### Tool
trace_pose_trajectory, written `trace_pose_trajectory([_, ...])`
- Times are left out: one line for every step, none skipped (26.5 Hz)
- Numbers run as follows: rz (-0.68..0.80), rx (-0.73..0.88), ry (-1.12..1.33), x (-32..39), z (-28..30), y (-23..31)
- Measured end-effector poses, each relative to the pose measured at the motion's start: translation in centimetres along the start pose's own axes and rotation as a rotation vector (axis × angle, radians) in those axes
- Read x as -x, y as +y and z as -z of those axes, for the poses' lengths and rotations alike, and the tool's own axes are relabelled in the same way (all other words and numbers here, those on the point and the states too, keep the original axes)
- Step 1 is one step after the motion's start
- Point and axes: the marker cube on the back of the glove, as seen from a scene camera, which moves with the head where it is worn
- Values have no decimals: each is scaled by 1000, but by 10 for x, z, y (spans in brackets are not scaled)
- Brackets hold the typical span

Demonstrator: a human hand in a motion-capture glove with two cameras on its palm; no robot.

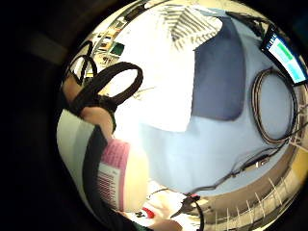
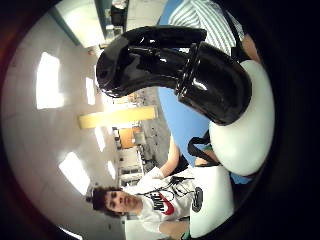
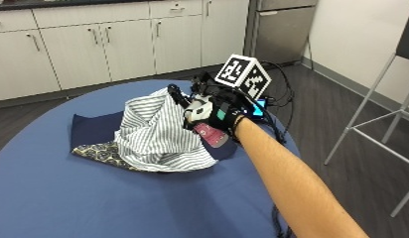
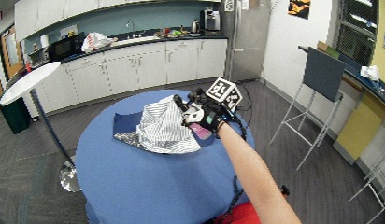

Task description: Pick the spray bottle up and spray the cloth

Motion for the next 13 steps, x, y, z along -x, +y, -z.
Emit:
trace_pose_trajectory([-13, 9, 2, -2, -2, -1])
trace_pose_trajectory([-23, 17, 0, -5, -3, -2])
trace_pose_trajectory([-32, 23, -3, -9, -5, -3])
trace_pose_trajectory([-38, 28, -5, -11, -5, -3])
trace_pose_trajectory([-43, 31, -5, -13, -6, -3])
trace_pose_trajectory([-45, 33, -5, -14, -6, -3])
trace_pose_trajectory([-44, 34, -5, -14, -6, -3])
trace_pose_trajectory([-41, 34, -7, -14, -6, -3])
trace_pose_trajectory([-36, 34, -13, -13, -5, -4])
trace_pose_trajectory([-30, 33, -21, -12, -4, -4])
trace_pose_trajectory([-24, 33, -30, -10, -3, -4])
trace_pose_trajectory([-19, 33, -37, -9, -3, -5])
trace_pose_trajectory([-16, 33, -42, -8, -2, -6])
